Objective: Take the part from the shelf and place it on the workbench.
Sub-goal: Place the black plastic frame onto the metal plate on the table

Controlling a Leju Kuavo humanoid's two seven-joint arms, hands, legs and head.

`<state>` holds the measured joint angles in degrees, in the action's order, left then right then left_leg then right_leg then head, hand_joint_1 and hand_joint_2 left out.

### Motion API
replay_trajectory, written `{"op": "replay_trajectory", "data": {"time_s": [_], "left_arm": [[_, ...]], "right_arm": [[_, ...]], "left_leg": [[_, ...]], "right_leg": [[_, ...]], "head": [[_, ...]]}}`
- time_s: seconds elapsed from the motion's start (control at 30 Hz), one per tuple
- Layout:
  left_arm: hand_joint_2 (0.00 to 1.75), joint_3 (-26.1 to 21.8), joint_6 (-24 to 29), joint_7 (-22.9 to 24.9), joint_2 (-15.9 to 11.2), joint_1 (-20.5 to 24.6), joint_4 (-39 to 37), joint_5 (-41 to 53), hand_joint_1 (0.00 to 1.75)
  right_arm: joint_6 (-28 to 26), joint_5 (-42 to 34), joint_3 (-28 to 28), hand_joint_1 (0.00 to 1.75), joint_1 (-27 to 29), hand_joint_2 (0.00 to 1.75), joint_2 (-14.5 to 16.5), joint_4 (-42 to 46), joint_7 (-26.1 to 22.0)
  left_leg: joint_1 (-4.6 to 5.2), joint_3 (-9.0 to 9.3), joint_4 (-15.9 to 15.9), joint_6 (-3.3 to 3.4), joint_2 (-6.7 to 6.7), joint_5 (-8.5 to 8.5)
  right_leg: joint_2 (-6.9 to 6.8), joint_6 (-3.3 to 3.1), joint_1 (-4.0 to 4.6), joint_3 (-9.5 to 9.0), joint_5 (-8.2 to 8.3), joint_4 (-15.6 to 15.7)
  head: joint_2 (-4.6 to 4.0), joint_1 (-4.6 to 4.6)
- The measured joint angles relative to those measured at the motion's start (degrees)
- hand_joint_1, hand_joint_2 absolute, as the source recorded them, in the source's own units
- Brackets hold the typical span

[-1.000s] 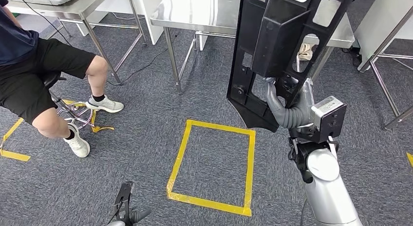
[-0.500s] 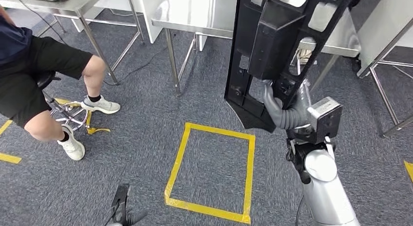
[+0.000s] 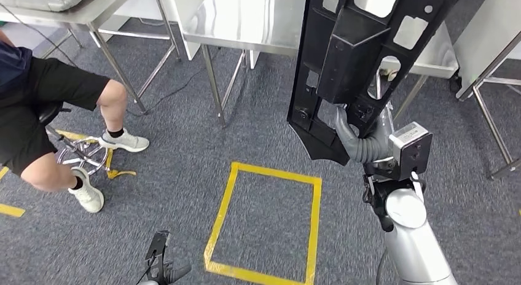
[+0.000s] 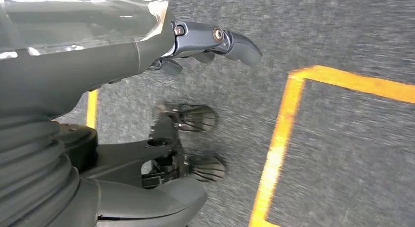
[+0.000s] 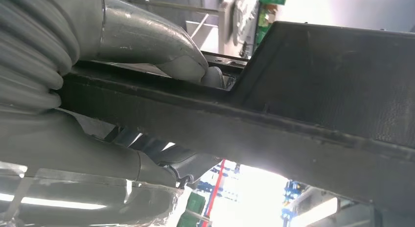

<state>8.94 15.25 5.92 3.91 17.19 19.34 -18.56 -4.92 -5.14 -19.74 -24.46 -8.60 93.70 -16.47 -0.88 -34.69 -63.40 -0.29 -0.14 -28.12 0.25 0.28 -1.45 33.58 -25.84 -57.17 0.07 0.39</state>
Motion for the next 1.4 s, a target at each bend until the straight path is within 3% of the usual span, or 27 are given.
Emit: {"op": "replay_trajectory", "data": {"time_s": [0.1,0.17,0.2,0.3,0.33,0.37,0.43,0.47,0.53,0.6,0.67,0.7,0.73,0.77,0.8,0.83,0.87,0.9,0.97,1.03,1.1,1.17,1.2,1.23,1.33,1.37,1.4], "left_arm": [[1.75,0.03,0.05,0.37,0.03,-0.15,0.09,0.08,0.00],[1.75,0.04,0.00,0.47,-0.01,-0.38,0.09,0.19,0.00],[1.75,0.05,-0.05,0.59,-0.04,-0.42,0.09,0.29,0.00],[1.75,0.08,-0.17,1.15,-0.30,-0.48,0.05,0.51,0.00],[1.75,0.09,-0.18,1.26,-0.39,-0.49,0.10,0.51,0.00],[1.75,0.09,-0.16,1.25,-0.47,-0.42,0.17,0.52,0.00],[1.75,0.10,-0.13,1.12,-0.51,-0.03,0.41,0.54,0.00],[1.75,0.10,-0.10,1.03,-0.54,0.16,0.48,0.56,0.00],[1.75,0.10,-0.06,1.00,-0.60,0.23,0.53,0.57,0.00],[1.75,0.15,-0.04,1.02,-0.57,-0.09,0.50,0.57,0.00],[1.75,0.24,-0.05,1.03,-0.53,-0.49,0.49,0.58,0.00],[1.75,0.28,-0.05,1.03,-0.54,-0.61,0.48,0.58,0.00],[1.75,0.34,-0.05,1.03,-0.55,-0.71,0.48,0.58,0.00],[1.75,0.39,-0.05,1.04,-0.58,-0.81,0.37,0.58,0.00],[1.75,0.44,-0.06,1.04,-0.58,-0.95,0.27,0.58,0.00],[1.75,0.48,-0.07,1.06,-0.61,-1.05,0.19,0.58,0.00],[1.75,0.51,-0.08,1.05,-0.63,-1.02,0.16,0.58,0.00],[1.75,0.54,-0.09,1.03,-0.62,-0.83,0.26,0.59,0.00],[1.75,0.60,-0.10,0.97,-0.59,-0.21,0.51,0.62,0.00],[1.75,0.77,-0.11,0.97,-0.51,-0.06,0.58,0.65,0.00],[1.75,0.93,-0.11,1.04,-0.50,-0.49,0.45,0.63,0.00],[1.75,0.98,-0.10,1.09,-0.62,-0.80,0.34,0.60,0.00],[1.75,0.99,-0.10,1.08,-0.69,-0.83,0.32,0.60,0.00],[1.75,1.00,-0.10,1.06,-0.77,-0.89,0.28,0.60,0.00],[1.75,1.02,-0.19,1.07,-0.99,-1.47,-0.10,0.59,0.00],[1.75,1.03,-0.29,1.06,-1.03,-1.63,-0.08,0.62,0.00],[1.75,1.05,-0.44,1.05,-1.00,-1.47,0.02,0.70,0.00]], "right_arm": [[-0.11,-0.03,-0.03,1.75,0.30,1.75,-0.14,0.02,-0.03],[-0.21,-0.04,-0.05,1.75,0.67,1.75,-0.26,0.02,-0.03],[-0.30,-0.04,-0.06,1.75,0.81,1.75,-0.31,0.02,-0.03],[-0.67,-0.06,-0.14,1.75,1.12,1.75,-0.36,-0.03,-0.04],[-0.76,-0.07,-0.18,1.75,1.29,1.75,-0.36,-0.04,-0.03],[-0.82,-0.06,-0.21,1.75,1.40,1.75,-0.38,-0.01,-0.03],[-0.89,-0.02,-0.25,1.75,1.26,1.75,-0.43,0.22,-0.09],[-0.91,-0.01,-0.26,1.75,1.08,1.75,-0.45,0.32,-0.15],[-0.92,-0.01,-0.30,1.75,1.11,1.75,-0.50,0.31,-0.21],[-0.92,-0.02,-0.33,1.75,1.59,1.75,-0.65,0.10,-0.17],[-0.92,-0.02,-0.34,1.75,1.92,1.75,-0.84,-0.07,-0.14],[-0.92,-0.02,-0.36,1.75,2.00,1.75,-0.91,-0.12,-0.14],[-0.92,-0.02,-0.38,1.75,2.12,1.75,-0.97,-0.18,-0.15],[-0.92,-0.02,-0.42,1.75,2.36,1.75,-1.02,-0.37,-0.15],[-0.92,-0.03,-0.49,1.75,2.61,1.75,-1.08,-0.59,-0.13],[-0.93,-0.03,-0.56,1.75,2.85,1.75,-1.10,-0.72,-0.10],[-0.94,-0.02,-0.62,1.75,2.85,1.75,-1.13,-0.74,-0.06],[-0.96,-0.02,-0.65,1.75,2.54,1.75,-1.15,-0.57,-0.04],[-0.97,0.00,-0.64,1.75,1.87,1.75,-1.15,-0.20,-0.14],[-0.97,-0.02,-0.65,1.75,2.12,1.75,-1.14,-0.25,-0.21],[-0.97,-0.01,-0.71,1.75,2.84,1.75,-1.15,-0.48,-0.18],[-0.96,-0.01,-0.74,1.75,3.11,1.75,-1.13,-0.57,-0.17],[-0.96,-0.02,-0.74,1.75,3.11,1.75,-1.09,-0.57,-0.17],[-0.94,-0.02,-0.75,1.75,3.11,1.75,-1.05,-0.60,-0.17],[-0.88,-0.05,-0.85,1.75,3.17,1.75,-0.92,-1.11,-0.10],[-0.87,-0.05,-0.89,1.75,3.16,1.75,-0.86,-1.17,-0.08],[-0.87,-0.04,-0.93,1.75,2.94,1.75,-0.82,-1.13,-0.12]], "left_leg": [[-0.08,-7.29,-9.36,-0.42,0.01,-2.99],[-0.07,-9.96,-9.26,-0.33,0.01,-4.16],[-0.01,-10.23,-6.83,-0.09,0.01,-3.08],[0.64,-8.91,3.28,1.34,-0.13,7.31],[0.90,-8.35,5.04,1.69,-0.17,9.43],[1.12,-7.79,5.86,1.97,-0.20,9.69],[1.21,-5.55,6.78,2.68,-0.24,8.10],[1.14,-4.27,7.39,3.11,-0.30,7.45],[0.94,-1.42,8.36,3.57,-0.47,5.85],[0.88,1.51,9.24,3.60,-0.77,3.86],[0.85,4.87,10.02,3.42,-1.23,1.61],[0.83,6.66,10.30,3.29,-1.44,0.36],[0.82,8.27,10.50,3.13,-1.59,-1.00],[0.88,9.95,10.55,2.94,-1.70,-2.41],[0.99,11.29,10.65,2.63,-1.84,-3.75],[1.05,12.39,10.81,2.32,-1.84,-4.85],[1.05,13.31,10.83,2.02,-1.80,-5.48],[1.01,13.48,10.32,1.72,-1.73,-5.42],[0.71,11.16,5.15,0.90,-1.19,-3.23],[0.30,5.66,-3.50,-0.38,-0.43,-1.78],[-0.10,0.05,-8.74,-1.11,0.00,-5.12],[-0.24,-4.54,-8.38,-0.96,0.05,-9.61],[-0.19,-6.28,-6.35,-0.67,0.05,-9.84],[-0.06,-7.49,-3.17,-0.23,0.04,-7.32],[0.86,-8.71,8.04,1.44,-0.17,8.93],[1.01,-8.34,9.69,1.76,-0.39,11.42],[1.04,-7.75,9.98,1.94,-0.67,10.90]], "right_leg": [[0.18,-0.72,0.23,-2.16,-2.03,0.05],[0.48,-0.70,0.34,-4.25,-3.73,0.07],[0.60,-0.62,0.39,-5.58,-4.73,0.09],[0.91,-0.04,0.60,-8.58,-7.69,0.44],[1.01,0.35,0.67,-9.51,-8.28,0.99],[1.09,0.95,0.75,-10.57,-8.31,1.33],[0.92,2.36,0.77,-11.09,-6.87,0.17],[0.80,2.86,0.81,-9.75,-5.75,-2.63],[0.62,2.50,0.86,-4.46,-5.38,-10.33],[0.60,1.25,0.90,0.89,-8.87,-14.87],[0.56,0.78,0.80,4.59,-12.90,-13.55],[0.48,1.34,0.65,5.84,-12.93,-10.94],[0.24,2.57,0.45,6.75,-10.29,-7.36],[-0.26,4.18,0.32,7.24,-4.97,-3.84],[-0.74,4.95,0.40,7.06,0.21,-1.19],[-1.10,4.97,0.56,6.67,4.38,0.38],[-1.29,4.15,0.80,6.04,6.31,0.72],[-1.18,2.63,0.90,5.19,5.76,0.63],[-0.83,0.82,0.50,3.32,4.08,1.16],[-0.55,-0.05,0.04,0.09,2.30,2.55],[-0.32,-0.16,-0.21,-3.76,0.42,4.05],[0.10,0.11,-0.50,-7.53,-1.50,5.38],[0.28,0.28,-0.61,-9.42,-2.51,5.98],[0.40,0.46,-0.64,-11.31,-3.61,6.57],[0.97,0.99,-0.22,-16.47,-7.50,8.26],[1.15,1.24,0.15,-18.57,-8.41,8.61],[1.29,1.65,0.61,-19.99,-8.51,7.85]], "head": [[0.00,-0.13],[0.00,-0.15],[0.00,-0.17],[-0.01,-0.18],[-0.01,-0.19],[-0.01,-0.20],[-0.01,-0.37],[-0.02,-0.44],[-0.02,-0.35],[-0.01,-0.23],[0.00,-0.14],[0.00,-0.13],[0.00,-0.12],[-0.01,-0.09],[-0.01,-0.10],[-0.01,-0.28],[-0.01,-0.36],[0.00,-0.49],[0.00,-0.56],[0.00,-0.68],[0.00,-0.76],[0.00,-0.86],[0.00,-0.90],[0.00,-0.93],[0.00,-1.20],[0.00,-1.32],[0.00,-1.32]]}}
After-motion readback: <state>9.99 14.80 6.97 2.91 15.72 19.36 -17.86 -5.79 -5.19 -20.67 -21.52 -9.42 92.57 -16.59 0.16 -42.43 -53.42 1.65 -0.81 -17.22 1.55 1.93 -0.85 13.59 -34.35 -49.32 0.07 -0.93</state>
